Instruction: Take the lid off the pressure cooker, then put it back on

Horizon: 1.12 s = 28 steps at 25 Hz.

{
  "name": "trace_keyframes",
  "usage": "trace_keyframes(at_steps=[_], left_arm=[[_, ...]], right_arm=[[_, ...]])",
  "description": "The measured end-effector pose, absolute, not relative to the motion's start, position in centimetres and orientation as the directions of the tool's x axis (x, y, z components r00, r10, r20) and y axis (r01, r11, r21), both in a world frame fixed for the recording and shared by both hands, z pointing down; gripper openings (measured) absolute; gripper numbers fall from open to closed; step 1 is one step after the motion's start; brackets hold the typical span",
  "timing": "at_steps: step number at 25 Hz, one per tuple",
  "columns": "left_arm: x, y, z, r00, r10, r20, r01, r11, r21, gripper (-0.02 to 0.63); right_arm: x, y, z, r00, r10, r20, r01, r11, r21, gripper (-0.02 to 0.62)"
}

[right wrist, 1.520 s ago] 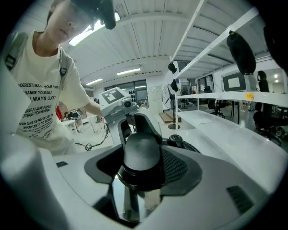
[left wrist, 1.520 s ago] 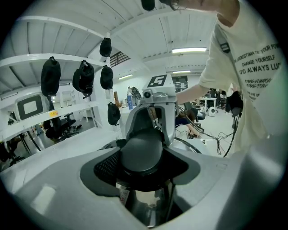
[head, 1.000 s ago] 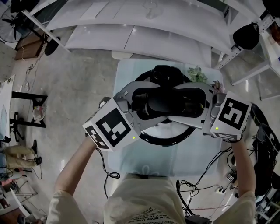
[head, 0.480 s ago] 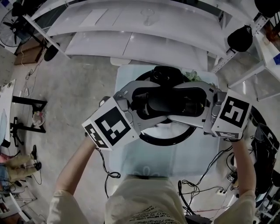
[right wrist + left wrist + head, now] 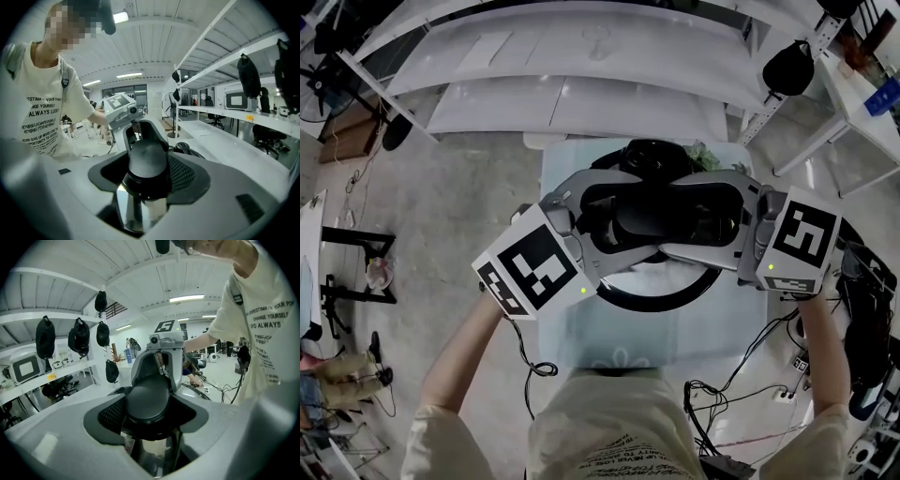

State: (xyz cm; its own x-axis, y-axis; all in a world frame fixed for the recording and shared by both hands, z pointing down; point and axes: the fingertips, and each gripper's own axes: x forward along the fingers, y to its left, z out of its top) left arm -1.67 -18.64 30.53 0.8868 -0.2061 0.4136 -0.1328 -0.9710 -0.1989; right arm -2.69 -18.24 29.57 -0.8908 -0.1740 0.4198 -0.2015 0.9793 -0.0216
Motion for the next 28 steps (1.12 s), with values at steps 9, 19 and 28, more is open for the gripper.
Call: trace_keyframes(at_steps=[9,19,28], left_arm=[[-1.1,-15.0,30.2,0.896,-0.164,0.413,-0.076,-0.972,-0.220,0.299],[0.4,-12.0,30.5,0.898,-0.146,0.415,-0.062,-0.976,-0.211,0.298],[3.5,-9.1,30.7,0.887,-0.168,0.431,-0.087,-0.976,-0.201,0.299]], right_arm=[[-2.1,-14.7,29.3,-0.877,-0.241,0.415,-0.262,0.965,0.005,0.268],[-0.7,-11.7,29.5,-0.874,-0.256,0.413,-0.287,0.958,-0.015,0.268],[2.5,-8.8,29.7,-0.885,-0.234,0.403,-0.271,0.962,-0.037,0.268]])
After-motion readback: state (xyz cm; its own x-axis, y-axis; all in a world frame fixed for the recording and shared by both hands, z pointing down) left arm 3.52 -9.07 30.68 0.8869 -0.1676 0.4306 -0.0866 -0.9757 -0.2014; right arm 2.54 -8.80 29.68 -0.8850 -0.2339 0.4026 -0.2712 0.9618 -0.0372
